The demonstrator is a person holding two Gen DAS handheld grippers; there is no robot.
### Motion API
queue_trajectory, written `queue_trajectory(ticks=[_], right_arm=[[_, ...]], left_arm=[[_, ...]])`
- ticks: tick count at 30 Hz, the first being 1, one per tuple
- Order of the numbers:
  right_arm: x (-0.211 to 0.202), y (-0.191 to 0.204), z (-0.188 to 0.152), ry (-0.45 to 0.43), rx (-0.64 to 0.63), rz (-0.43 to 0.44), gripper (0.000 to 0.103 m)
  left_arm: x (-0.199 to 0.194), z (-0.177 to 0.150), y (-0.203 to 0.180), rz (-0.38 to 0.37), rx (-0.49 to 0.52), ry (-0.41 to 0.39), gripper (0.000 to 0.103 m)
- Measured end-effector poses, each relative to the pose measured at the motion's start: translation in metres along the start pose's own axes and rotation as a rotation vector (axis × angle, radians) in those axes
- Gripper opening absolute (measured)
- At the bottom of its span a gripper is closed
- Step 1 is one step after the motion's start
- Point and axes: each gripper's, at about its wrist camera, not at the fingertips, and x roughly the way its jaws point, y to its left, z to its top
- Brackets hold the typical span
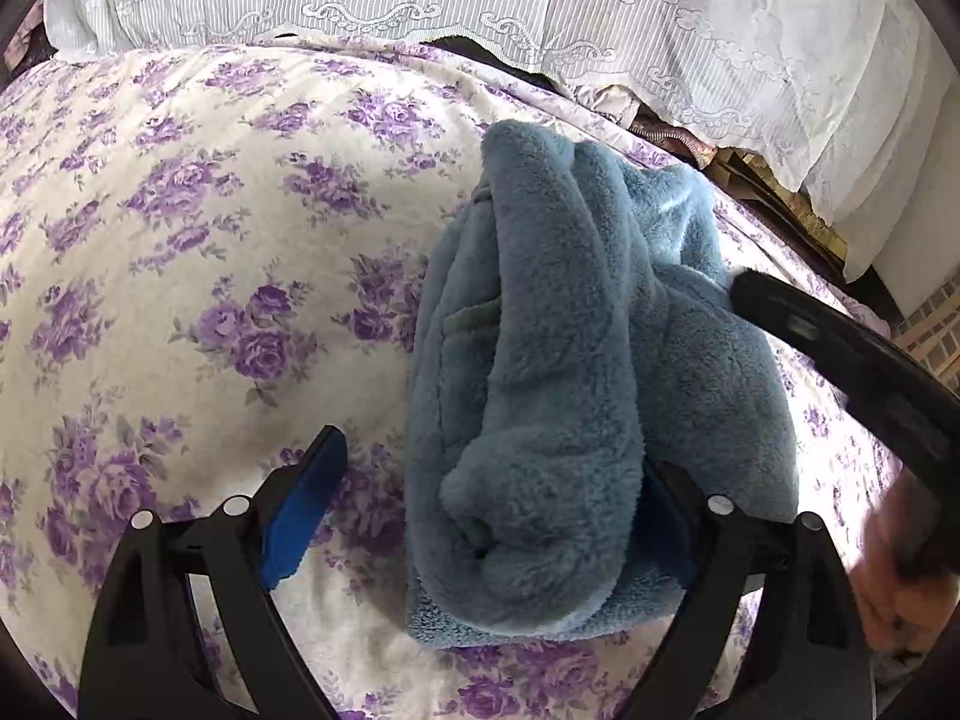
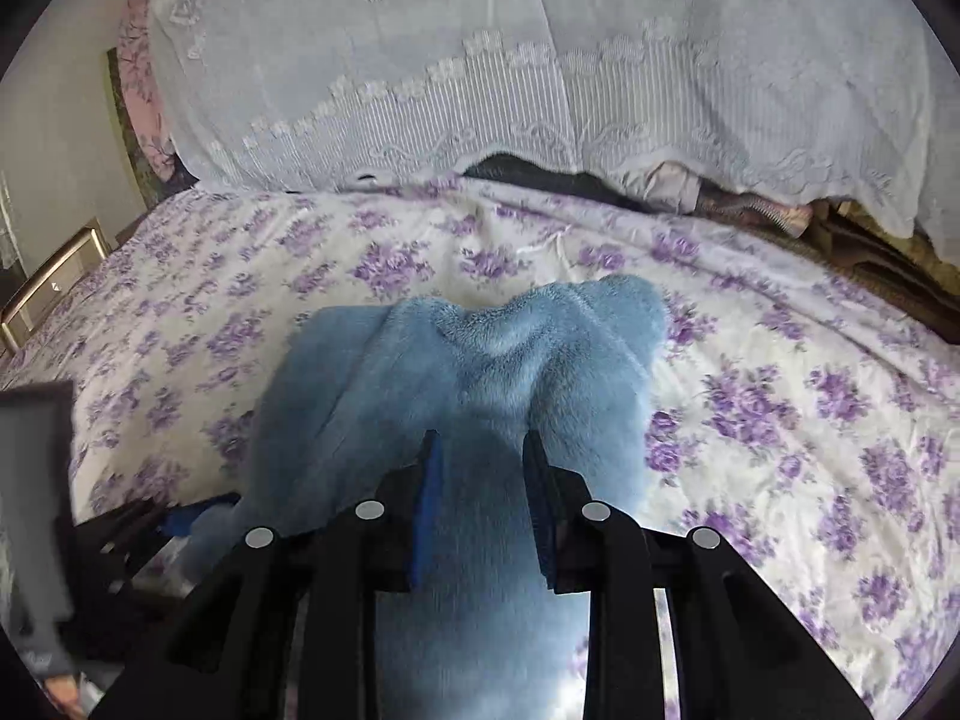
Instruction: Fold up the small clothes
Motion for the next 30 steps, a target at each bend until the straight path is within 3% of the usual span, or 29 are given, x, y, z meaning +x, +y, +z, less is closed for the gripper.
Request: queue_trajectory(ticks=[4, 7, 10, 12, 16, 20, 22, 24, 25, 30], right_arm=[[0.006, -0.003, -0.032, 0.086, 0.004, -0.011, 0.029], [0.013, 0.002, -0.045, 0.049, -0.047, -0.061, 0.03], [0.009, 0.004, -0.038, 0.068, -0.047, -0.055, 0.029], [-0.005, 0.004, -0.028, 0.019, -0.067, -0.029, 0.029], [-0.012, -0.005, 0.008, -0.032, -0.035, -0.022, 0.029], [0.026, -0.022, 0.039, 0.019, 0.066, -0.004, 0.029], [0.062, -0.026, 0.034, 0.108, 0.092, -0.005, 0.029], [0.097, -0.029, 0.015, 0.181, 0.109, -0.007, 0.03], [0.097, -0.028, 0.01, 0.135, 0.094, -0.005, 0.03], [0.077, -0.026, 0.017, 0.117, 0.089, -0.011, 0.029]], left_arm=[[0.0, 0.0, -0.001, -0.001, 0.001, 0.003, 0.087], [0.001, -0.001, -0.003, 0.009, 0.015, 0.003, 0.087], [-0.004, 0.001, -0.004, 0.019, 0.024, -0.006, 0.086], [-0.017, 0.009, -0.005, 0.007, 0.034, -0.03, 0.078], [-0.041, 0.04, -0.011, 0.057, 0.069, -0.112, 0.078], [-0.01, 0.068, 0.0, 0.054, -0.008, -0.037, 0.078], [0.023, 0.067, 0.008, 0.057, -0.034, 0.049, 0.08], [0.04, 0.056, 0.016, 0.087, -0.053, 0.042, 0.096], [0.042, 0.051, 0.021, 0.076, -0.076, 0.034, 0.096], [0.026, 0.049, 0.026, 0.015, -0.118, 0.023, 0.093]])
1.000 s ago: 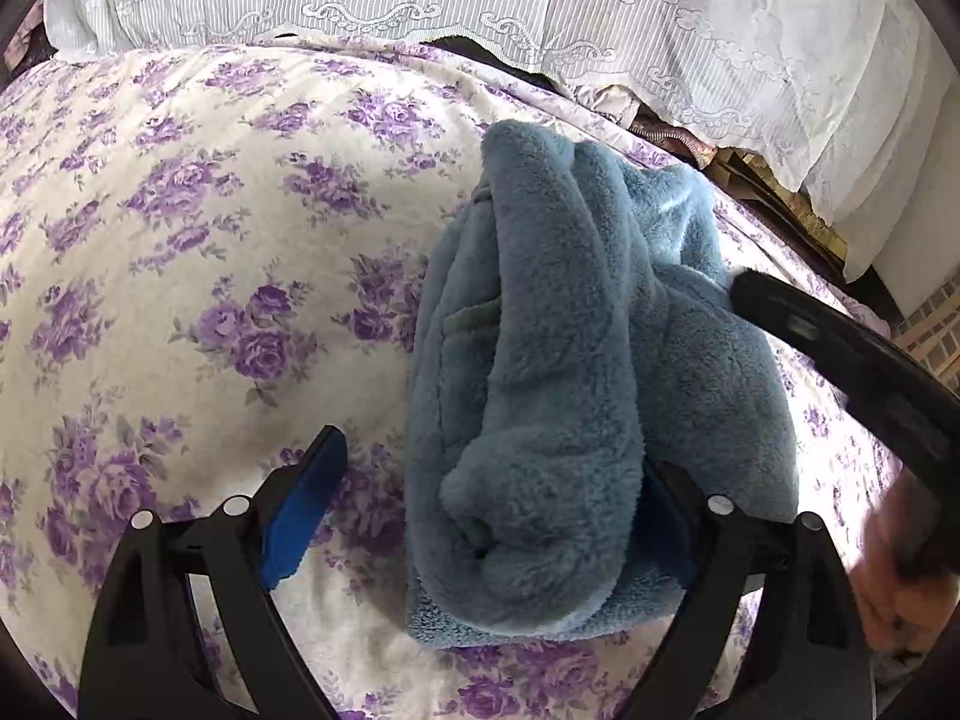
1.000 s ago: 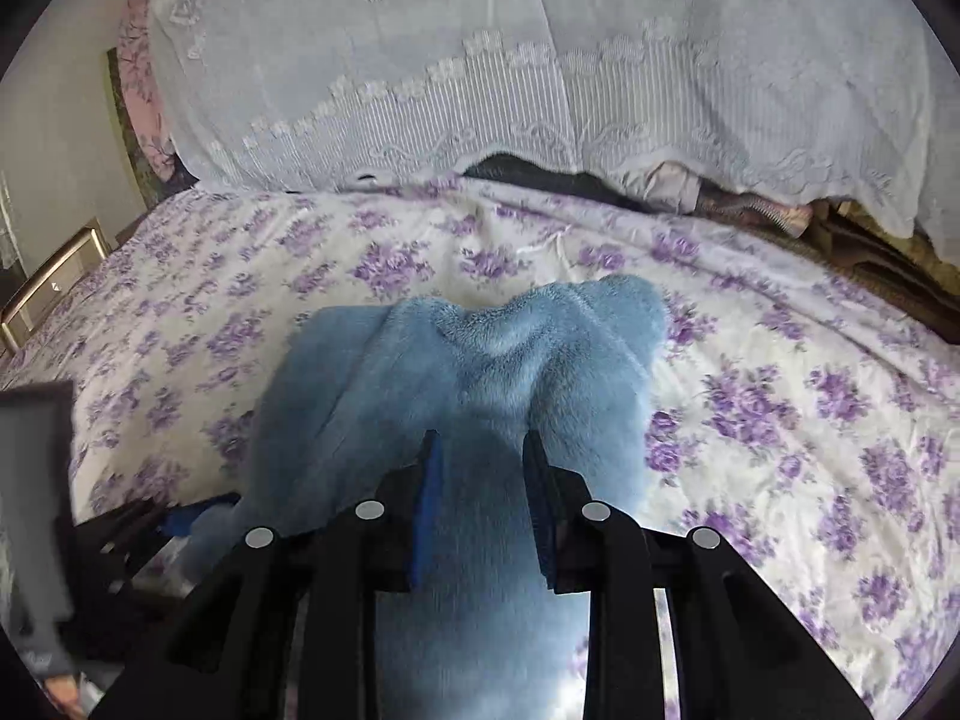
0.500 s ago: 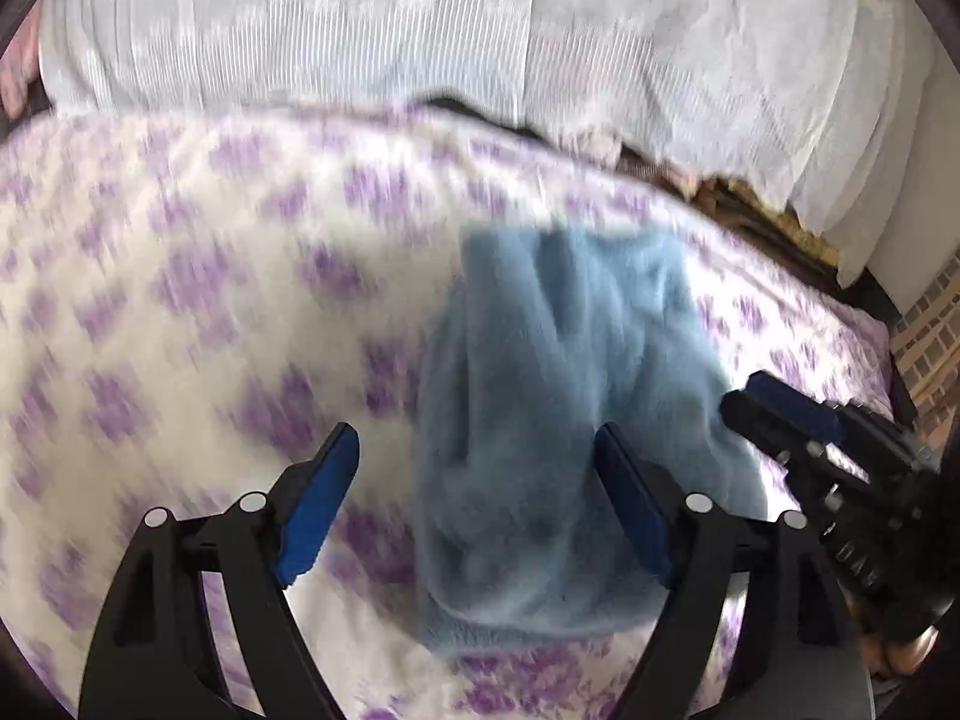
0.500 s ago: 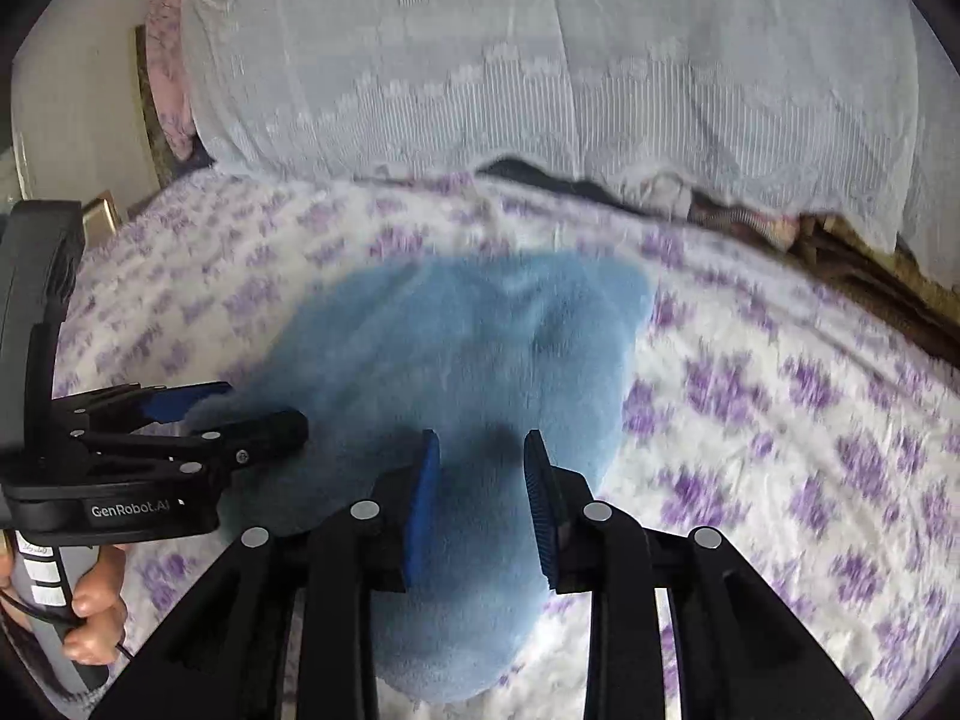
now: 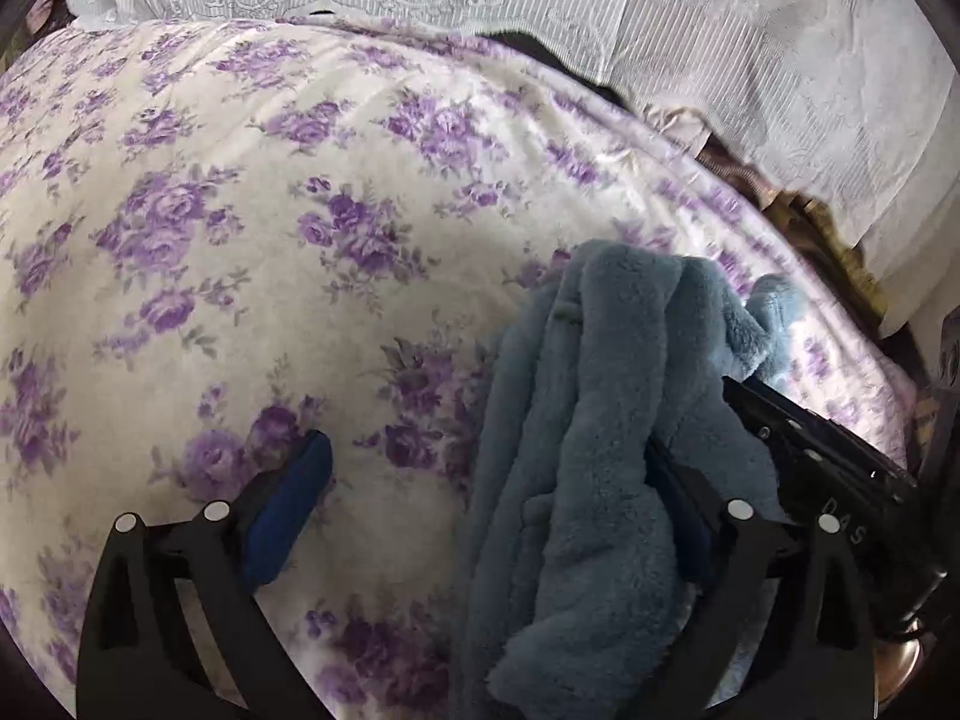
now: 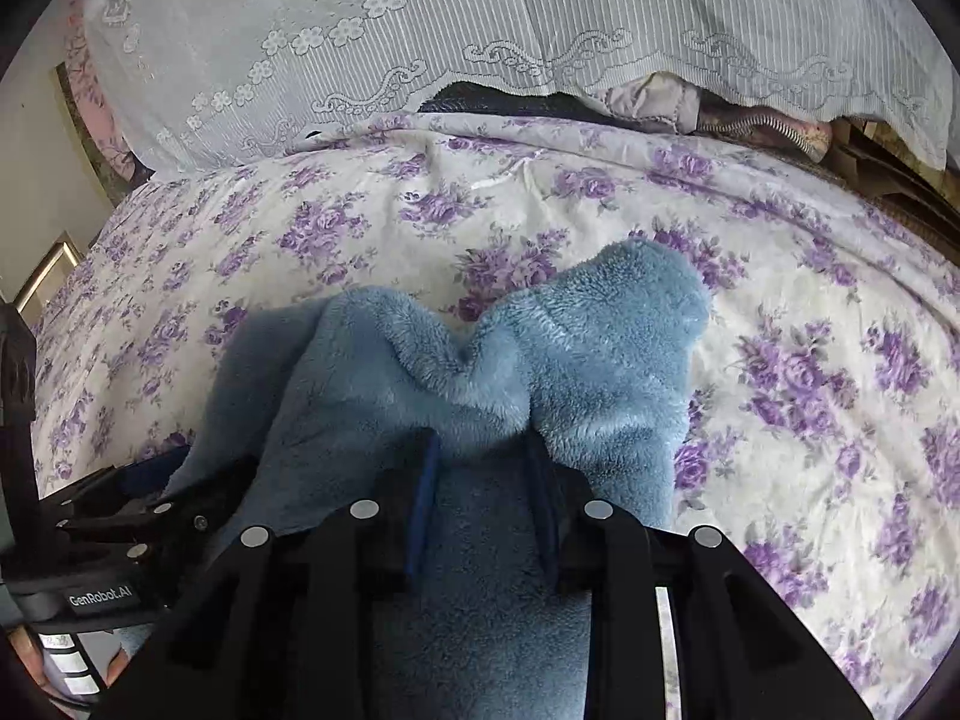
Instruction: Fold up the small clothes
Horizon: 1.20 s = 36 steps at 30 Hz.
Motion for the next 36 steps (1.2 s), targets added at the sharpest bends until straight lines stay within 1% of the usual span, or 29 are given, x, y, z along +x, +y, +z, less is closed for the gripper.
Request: queue_trajectory(ticks=[2, 3, 5, 6, 7, 8, 9, 10, 11, 12, 13, 14, 15, 16, 17, 18, 19, 21, 23, 25, 26, 27, 28, 30, 34, 36], right_arm=[[-0.033, 0.002, -0.009, -0.074, 0.002, 0.02, 0.029], [-0.05, 0.004, -0.017, -0.108, -0.01, 0.031, 0.029], [-0.068, 0.004, -0.035, -0.138, -0.01, 0.061, 0.032], [-0.068, 0.004, -0.042, -0.127, -0.004, 0.072, 0.037], [-0.058, 0.005, -0.054, -0.076, -0.003, 0.074, 0.038], [-0.049, 0.007, -0.062, -0.065, -0.015, 0.052, 0.039], [-0.045, 0.011, -0.069, -0.089, -0.041, 0.02, 0.039], [-0.043, 0.016, -0.071, -0.108, -0.07, -0.007, 0.039], [-0.045, 0.018, -0.07, -0.105, -0.068, -0.016, 0.039], [-0.048, 0.016, -0.066, -0.09, -0.046, -0.004, 0.039], [-0.053, 0.011, -0.063, -0.094, -0.024, 0.016, 0.039], [-0.06, 0.006, -0.062, -0.11, -0.003, 0.041, 0.04], [-0.07, 0.0, -0.063, -0.133, 0.02, 0.064, 0.047], [-0.084, -0.011, -0.067, -0.174, 0.066, 0.083, 0.06], [-0.092, -0.019, -0.072, -0.204, 0.102, 0.096, 0.067], [-0.099, -0.029, -0.078, -0.228, 0.145, 0.122, 0.074], [-0.102, -0.036, -0.082, -0.231, 0.172, 0.146, 0.076], [-0.098, -0.05, -0.09, -0.198, 0.226, 0.208, 0.077], [-0.088, -0.06, -0.094, -0.155, 0.291, 0.267, 0.077], [-0.078, -0.069, -0.099, -0.125, 0.359, 0.334, 0.077], [-0.073, -0.072, -0.1, -0.108, 0.396, 0.37, 0.078], [-0.07, -0.074, -0.101, -0.1, 0.416, 0.388, 0.079], [-0.064, -0.078, -0.101, -0.089, 0.454, 0.421, 0.083], [-0.055, -0.081, -0.1, -0.08, 0.497, 0.454, 0.087], [-0.025, -0.083, -0.094, -0.006, 0.59, 0.545, 0.088], [-0.011, -0.08, -0.092, 0.021, 0.616, 0.574, 0.088]], left_arm=[[-0.019, -0.006, 0.004, -0.058, -0.007, -0.009, 0.087], [-0.032, -0.009, 0.004, -0.062, 0.004, -0.016, 0.087], [-0.048, -0.014, 0.004, -0.073, 0.031, -0.028, 0.087], [-0.051, -0.019, 0.004, -0.065, 0.045, -0.027, 0.088], [-0.047, -0.023, 0.004, -0.047, 0.05, -0.016, 0.089], [-0.034, -0.03, 0.004, -0.017, 0.052, 0.017, 0.093], [-0.023, -0.035, 0.006, -0.016, 0.044, 0.036, 0.097], [-0.016, -0.037, 0.009, -0.021, 0.025, 0.036, 0.099], [-0.015, -0.038, 0.011, -0.025, 0.01, 0.025, 0.099], [-0.018, -0.036, 0.011, -0.029, 0.008, 0.03, 0.099], [-0.023, -0.035, 0.012, -0.047, -0.001, 0.03, 0.099], [-0.032, -0.034, 0.014, -0.088, -0.02, 0.024, 0.095], [-0.039, -0.035, 0.015, -0.124, -0.03, 0.019, 0.094], [-0.046, -0.034, 0.015, -0.167, -0.033, 0.014, 0.094], [-0.055, -0.033, 0.011, -0.216, -0.024, 0.005, 0.094], [-0.059, -0.033, 0.007, -0.241, -0.013, 0.0, 0.095], [-0.062, -0.033, 0.003, -0.262, 0.001, -0.002, 0.095], [-0.058, -0.034, -0.005, -0.284, 0.029, 0.016, 0.095], [-0.044, -0.04, -0.01, -0.267, 0.034, 0.057, 0.095], [-0.032, -0.044, -0.01, -0.275, 0.015, 0.096, 0.096], [-0.027, -0.045, -0.008, -0.293, -0.001, 0.117, 0.096], [-0.022, -0.046, -0.007, -0.313, -0.019, 0.133, 0.098], [-0.02, -0.046, -0.004, -0.327, -0.031, 0.137, 0.098], [-0.018, -0.046, -0.002, -0.357, -0.041, 0.143, 0.098], [-0.01, -0.046, 0.005, -0.421, -0.084, 0.166, 0.098], [-0.008, -0.042, 0.008, -0.449, -0.111, 0.161, 0.098]])
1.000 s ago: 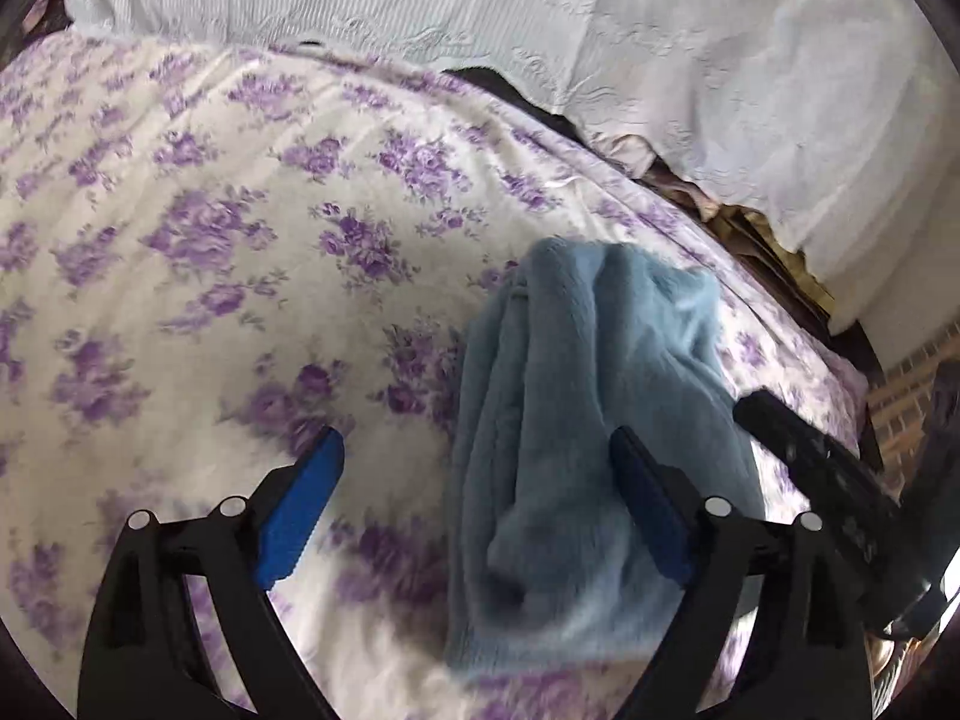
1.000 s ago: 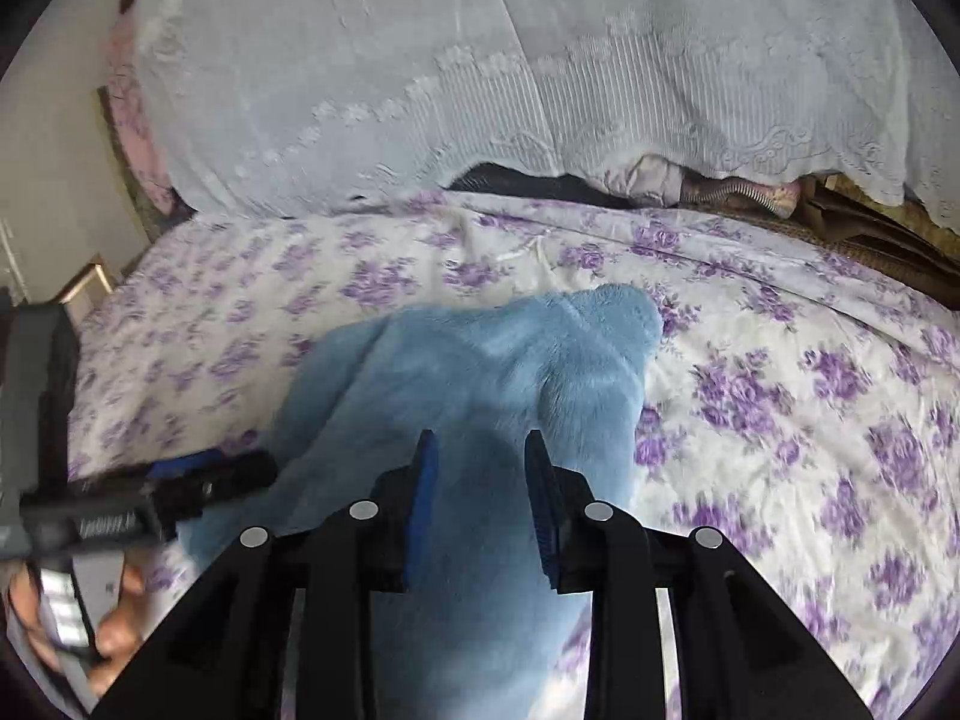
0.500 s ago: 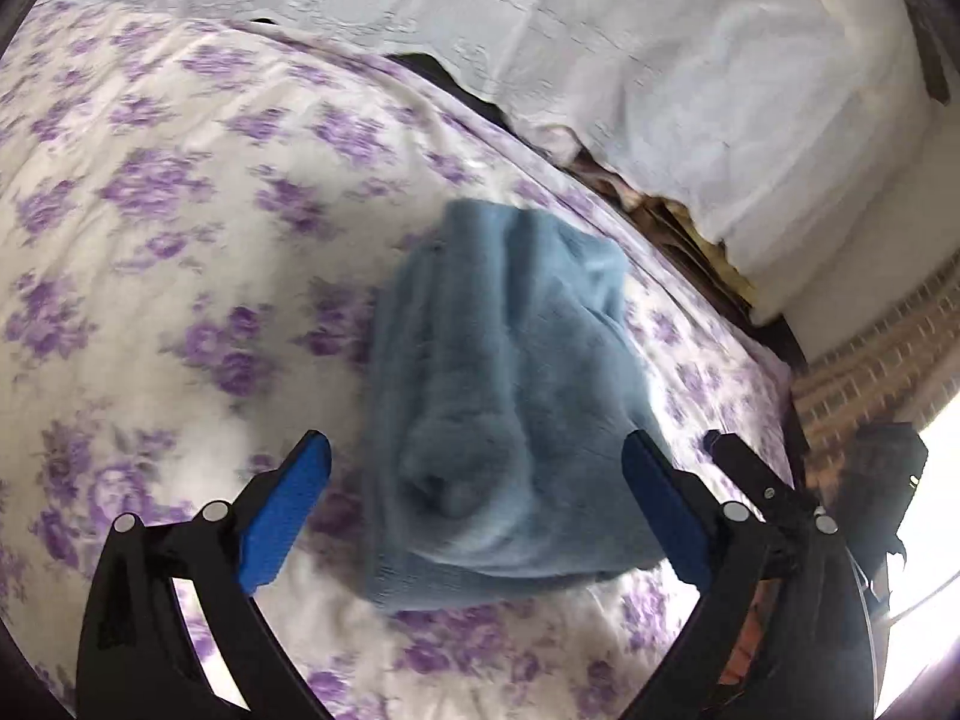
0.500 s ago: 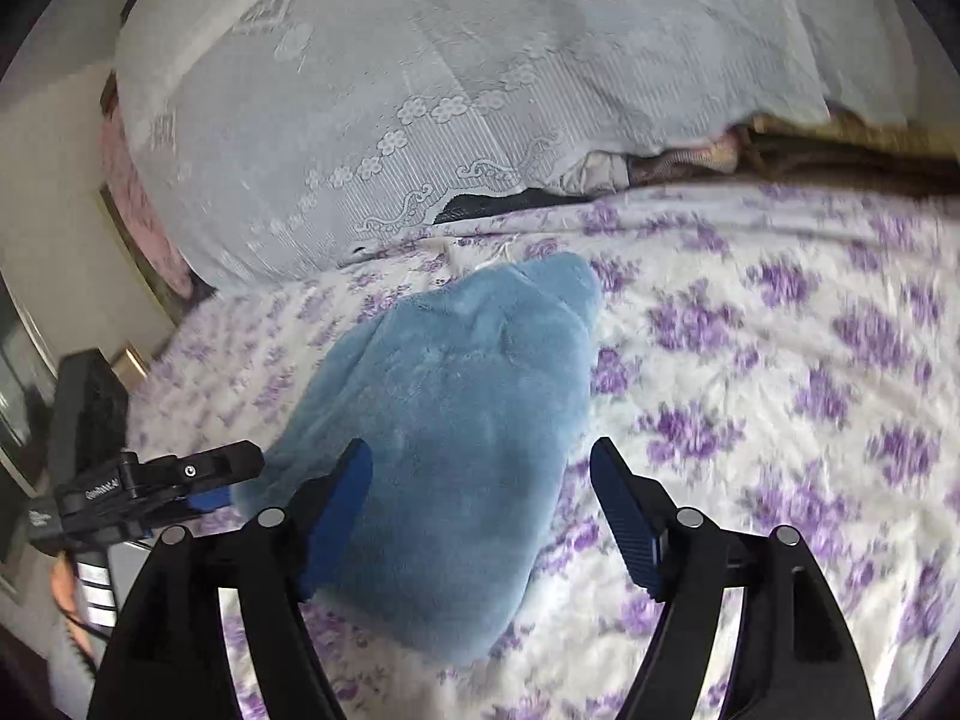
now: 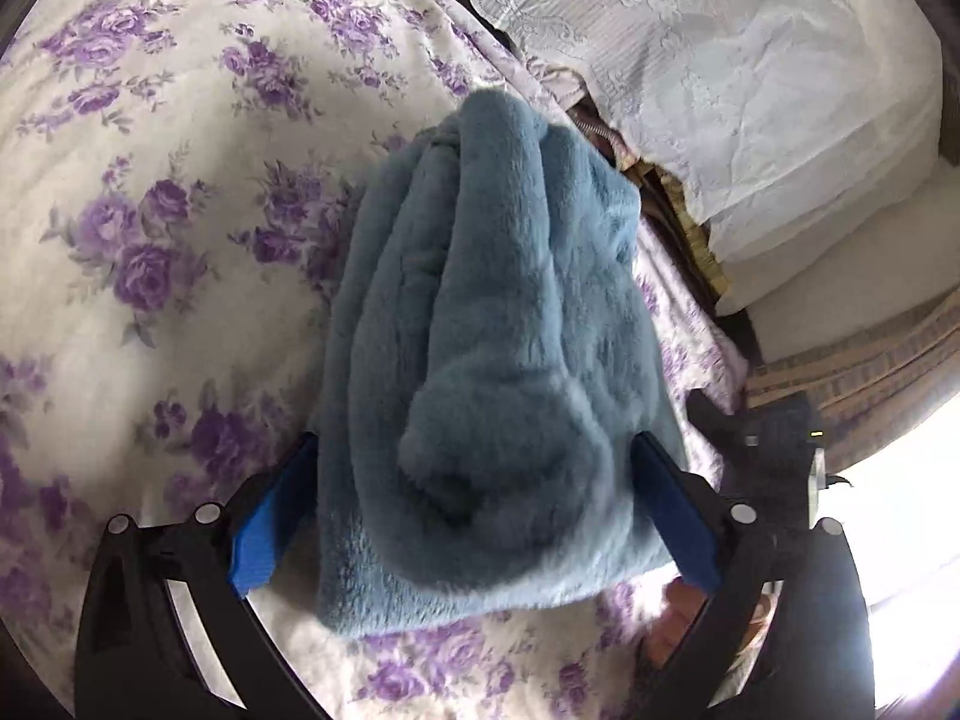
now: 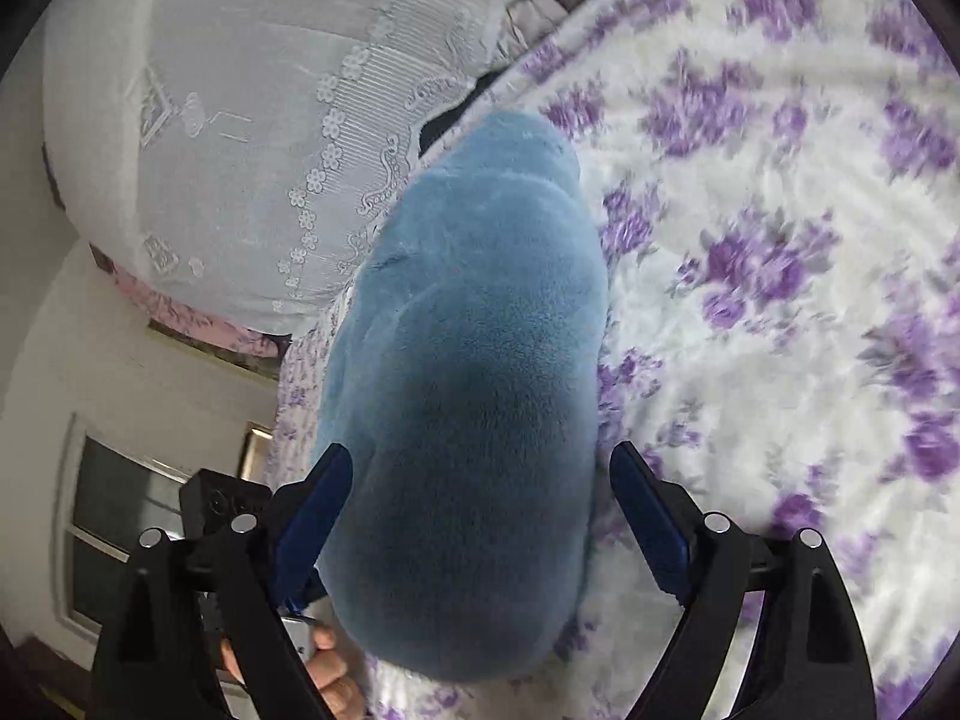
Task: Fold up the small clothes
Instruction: 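Grasp the folded blue jacket with both tools from its sides, then carry the folded jacket with both tools to the clothes stack by the window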
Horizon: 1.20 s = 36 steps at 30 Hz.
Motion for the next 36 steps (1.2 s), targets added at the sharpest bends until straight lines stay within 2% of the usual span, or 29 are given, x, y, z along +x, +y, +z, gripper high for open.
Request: queue_trajectory(ticks=[3, 5, 7, 11, 18, 27, 36], right_arm=[[0.018, -0.002, 0.003, 0.005, 0.006, -0.016, 0.089], [0.025, 0.002, 0.002, -0.009, -0.029, -0.029, 0.089], [0.026, 0.003, -0.002, -0.04, -0.061, -0.039, 0.086], [0.025, 0.003, -0.003, -0.065, -0.11, -0.052, 0.074], [0.015, 0.023, -0.012, -0.129, -0.268, -0.121, 0.065], [-0.023, 0.032, -0.027, -0.197, -0.336, -0.177, 0.064], [-0.096, 0.015, -0.061, -0.261, -0.283, -0.216, 0.064]], left_arm=[[0.008, 0.007, 0.002, -0.006, 0.002, 0.007, 0.098], [0.02, 0.008, 0.002, -0.001, 0.017, 0.035, 0.099], [0.022, 0.007, -0.003, 0.001, 0.037, 0.023, 0.099], [0.021, 0.003, -0.006, -0.018, 0.042, 0.008, 0.079], [0.015, -0.009, -0.029, 0.031, 0.138, -0.053, 0.064], [0.018, -0.024, -0.067, 0.025, 0.227, -0.058, 0.062], [0.02, -0.068, -0.109, -0.019, 0.335, 0.002, 0.062]])
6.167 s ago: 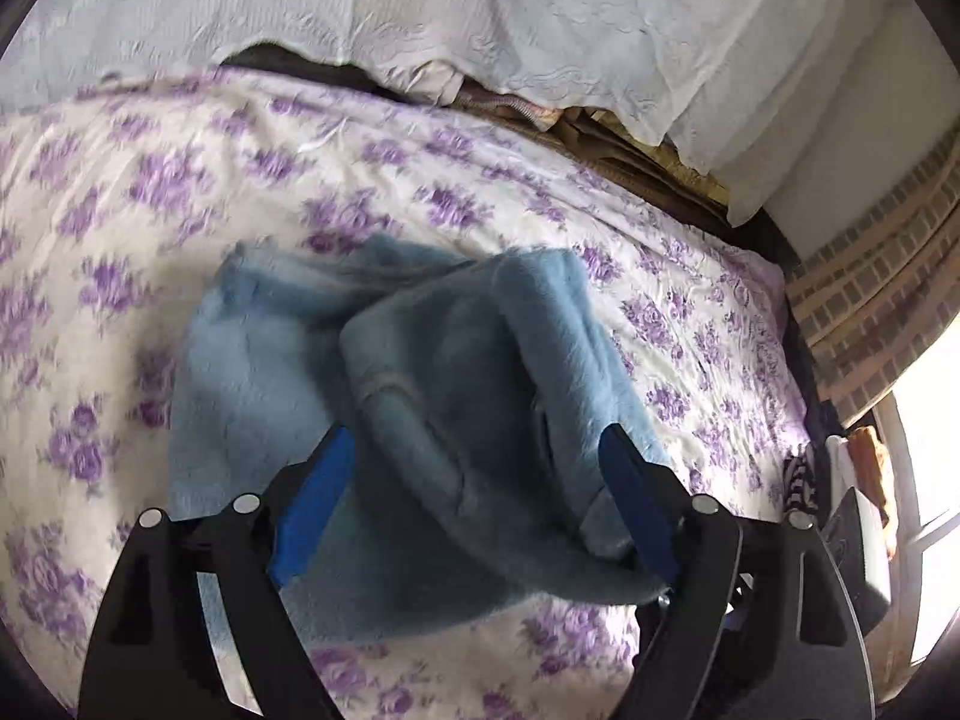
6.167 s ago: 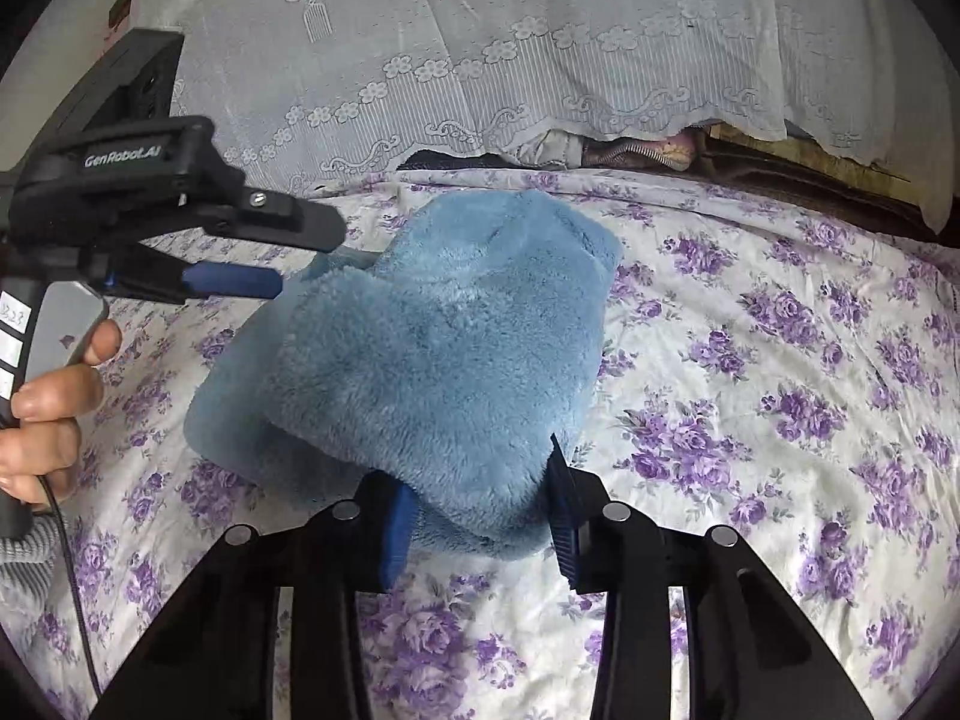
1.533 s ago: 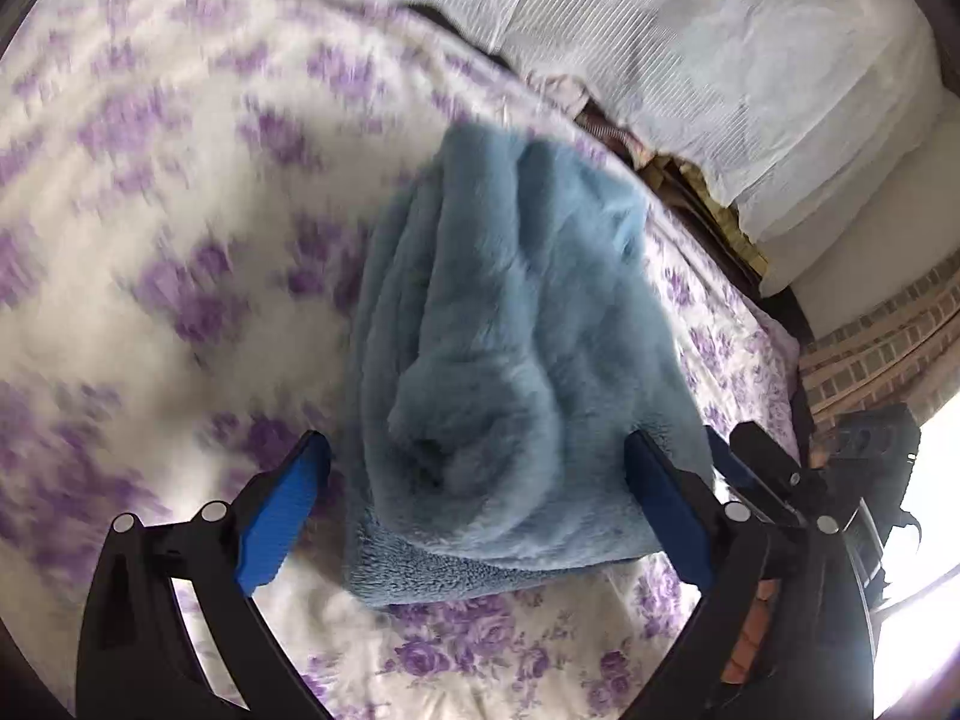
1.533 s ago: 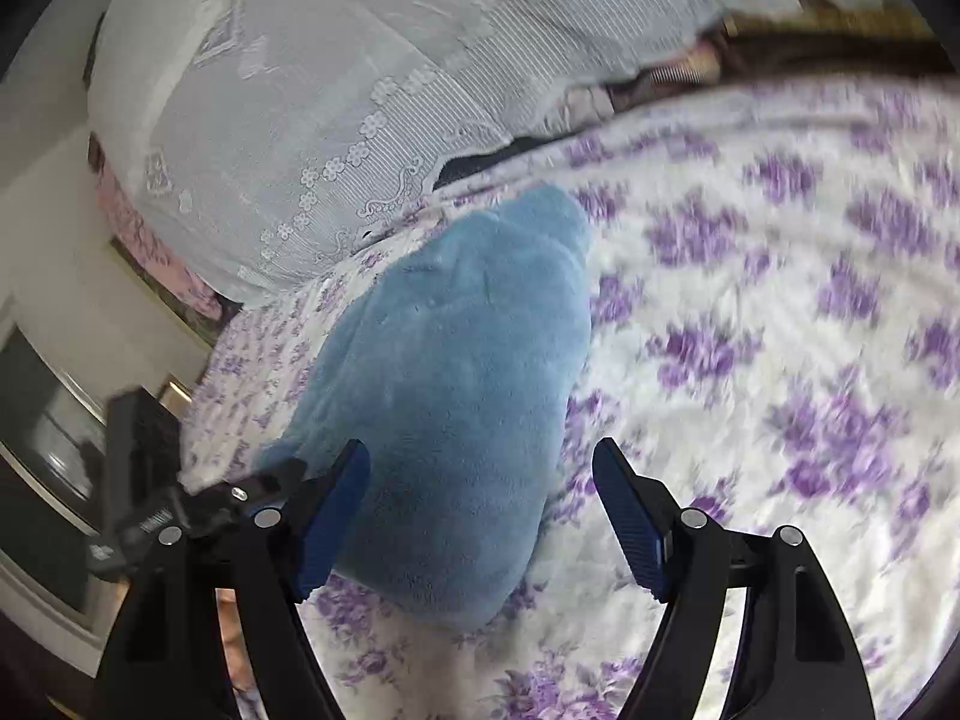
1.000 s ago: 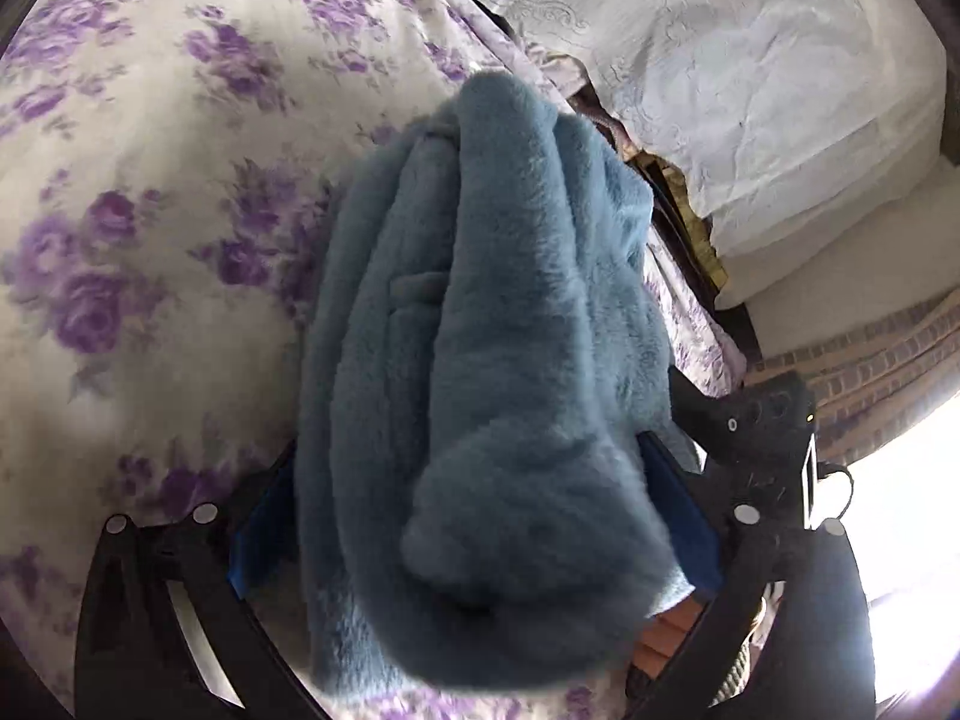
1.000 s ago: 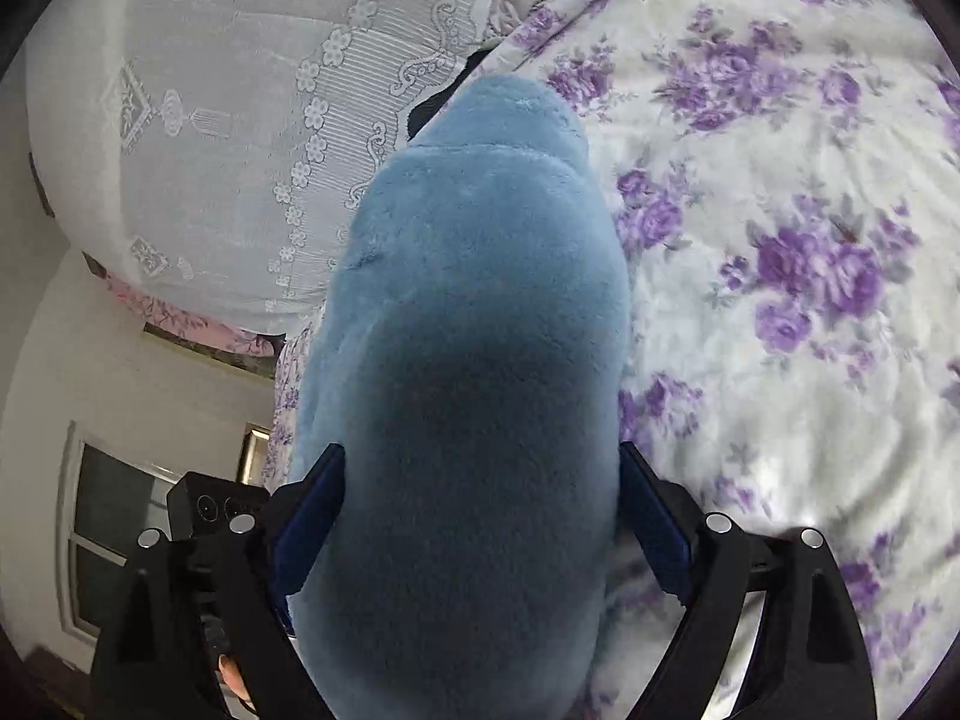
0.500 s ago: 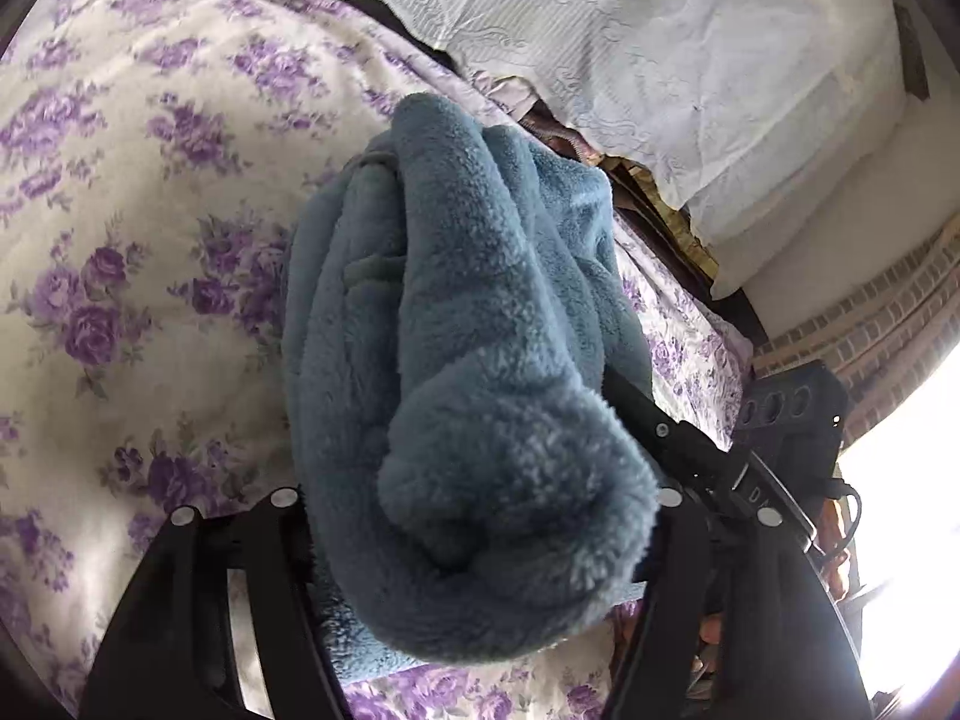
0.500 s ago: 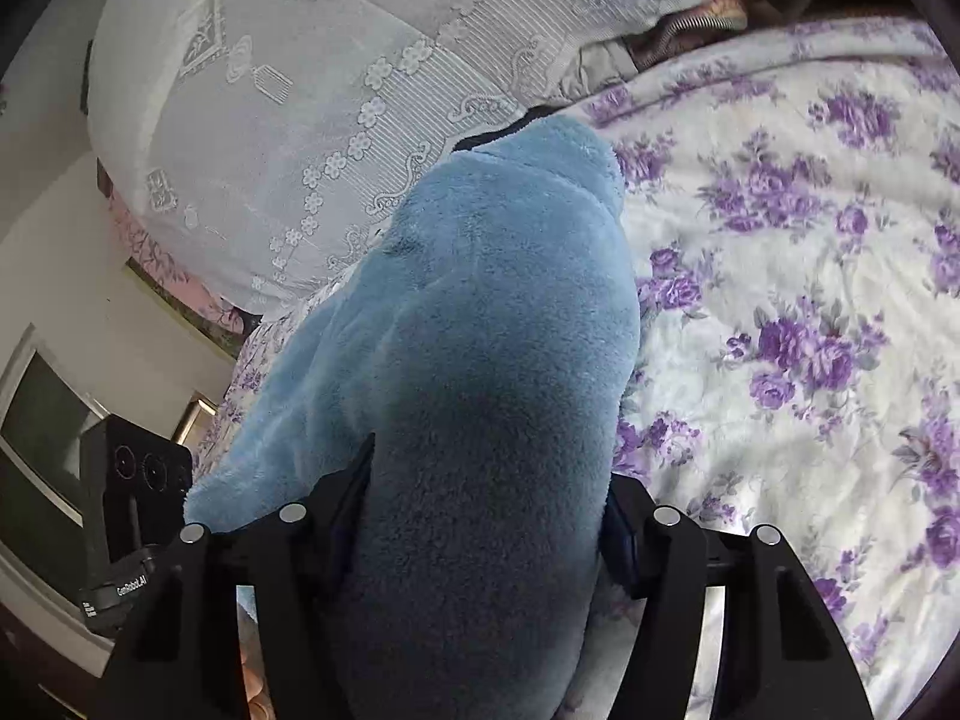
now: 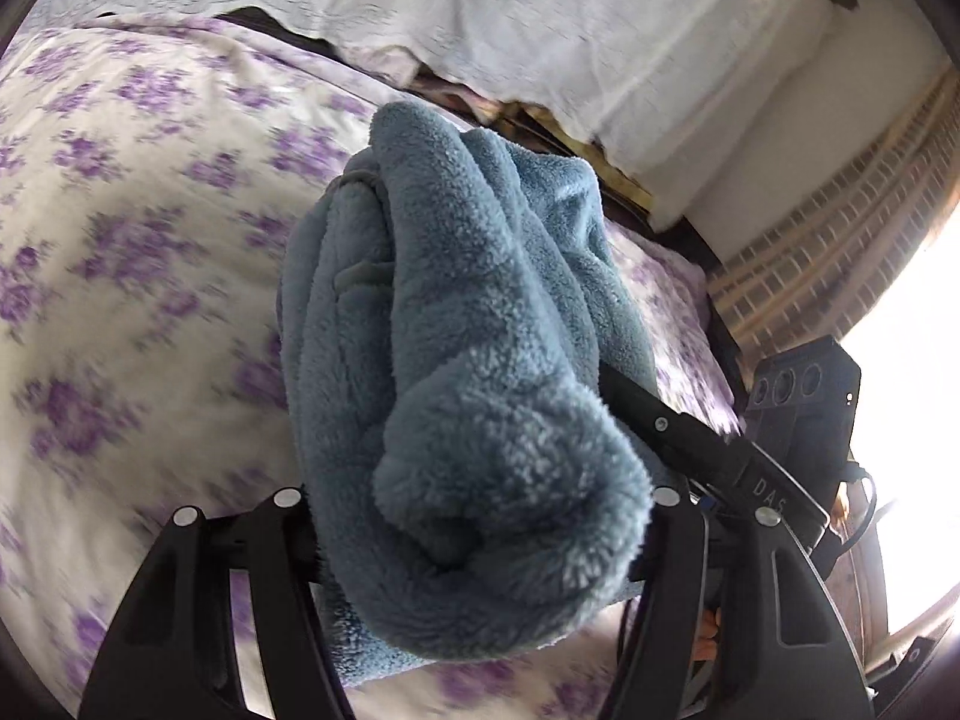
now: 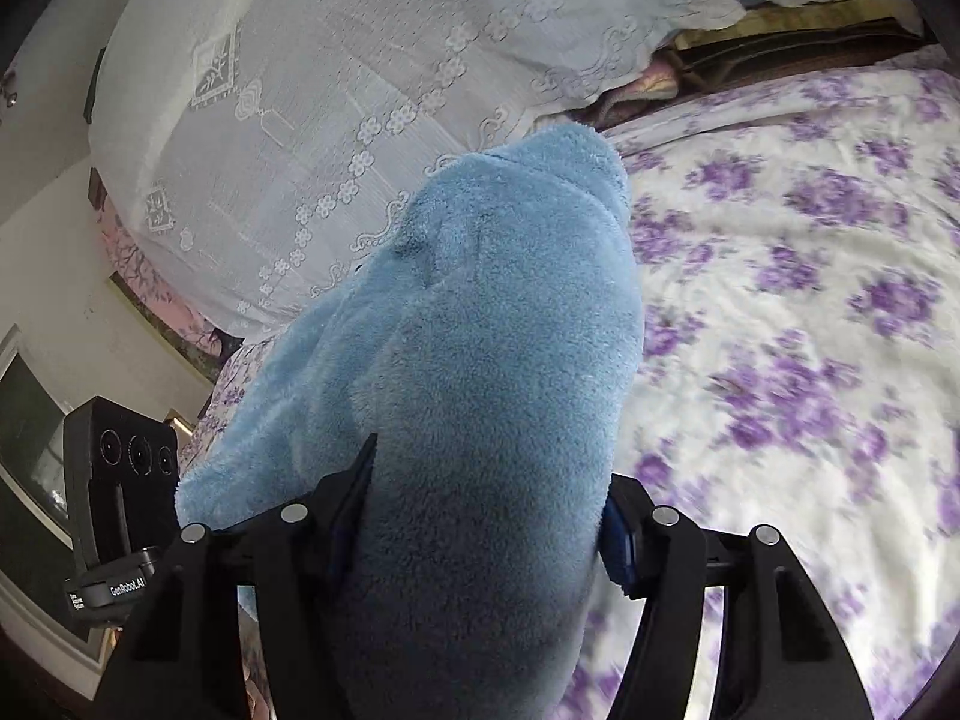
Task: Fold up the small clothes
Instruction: 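Carry the folded jacket with both tools to the clothes stack by the window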
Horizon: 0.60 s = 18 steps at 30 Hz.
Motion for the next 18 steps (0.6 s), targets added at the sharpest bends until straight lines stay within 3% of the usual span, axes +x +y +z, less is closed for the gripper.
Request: queue_trajectory(ticks=[18], right_arm=[[-0.163, -0.017, -0.05, -0.118, 0.013, -0.105, 0.064]], left_arm=[[-0.008, -0.068, -0.113, -0.168, 0.133, 0.096, 0.062]])
